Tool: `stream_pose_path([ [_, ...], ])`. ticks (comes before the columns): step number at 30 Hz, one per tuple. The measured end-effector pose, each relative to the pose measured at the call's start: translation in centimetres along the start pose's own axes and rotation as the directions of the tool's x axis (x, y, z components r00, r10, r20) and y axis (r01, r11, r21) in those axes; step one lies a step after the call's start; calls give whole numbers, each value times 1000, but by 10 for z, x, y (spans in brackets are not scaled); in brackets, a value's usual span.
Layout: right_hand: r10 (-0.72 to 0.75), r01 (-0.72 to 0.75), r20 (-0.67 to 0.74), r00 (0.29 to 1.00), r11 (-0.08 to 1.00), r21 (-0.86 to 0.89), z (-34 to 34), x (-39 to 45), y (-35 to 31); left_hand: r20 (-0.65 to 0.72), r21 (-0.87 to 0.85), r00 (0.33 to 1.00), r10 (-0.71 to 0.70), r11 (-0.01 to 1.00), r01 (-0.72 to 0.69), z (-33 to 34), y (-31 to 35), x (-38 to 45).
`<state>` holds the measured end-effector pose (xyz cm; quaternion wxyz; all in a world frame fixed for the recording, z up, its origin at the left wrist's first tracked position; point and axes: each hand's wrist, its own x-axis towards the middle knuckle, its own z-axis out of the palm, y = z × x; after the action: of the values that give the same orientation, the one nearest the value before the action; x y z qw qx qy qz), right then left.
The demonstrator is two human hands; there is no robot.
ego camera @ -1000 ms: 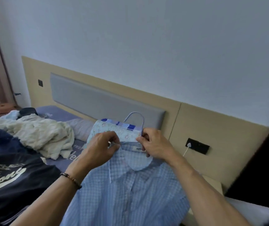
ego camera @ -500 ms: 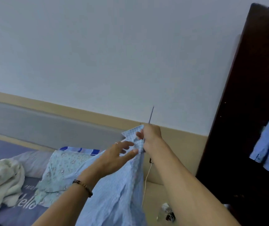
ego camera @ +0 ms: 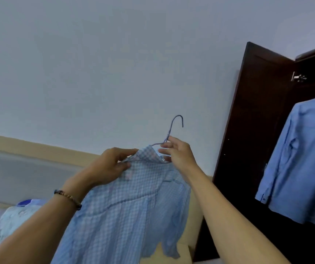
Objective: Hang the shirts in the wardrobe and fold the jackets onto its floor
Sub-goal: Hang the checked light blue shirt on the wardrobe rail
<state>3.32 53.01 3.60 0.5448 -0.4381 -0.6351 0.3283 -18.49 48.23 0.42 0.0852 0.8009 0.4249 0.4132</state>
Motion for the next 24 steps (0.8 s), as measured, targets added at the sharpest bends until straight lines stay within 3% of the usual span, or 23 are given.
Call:
stream_pose_path([
  [4, 96, -71, -66, 993, 949, 308, -59, 24, 11, 41, 22, 994, 105, 994, -106, 32, 23, 59],
  [6, 112, -54, -130, 985, 922, 382, -94, 40, 20, 57, 98, 989, 136, 985, -141, 61, 36, 97],
  [8, 88, -12, -207, 974, 940, 340, -132, 59, 33, 50, 284, 987, 153, 945, -161, 93, 48, 136],
  [10, 40, 36, -298, 954, 969, 245, -170, 83, 47, 8, 518, 986, 166, 843, -146, 127, 60, 177],
  [13, -25, 76, -368, 930, 989, 126, -249, 129, 70, -95, 669, 964, 248, 733, -122, 196, 79, 250],
  [19, -201, 154, -429, 881, 978, -144, -396, 209, 95, -226, 661, 897, 379, 736, -145, 307, 113, 366],
  [24, -294, 120, -503, 813, 929, -350, -486, 268, 101, -272, 602, 841, 467, 765, -230, 383, 153, 454],
])
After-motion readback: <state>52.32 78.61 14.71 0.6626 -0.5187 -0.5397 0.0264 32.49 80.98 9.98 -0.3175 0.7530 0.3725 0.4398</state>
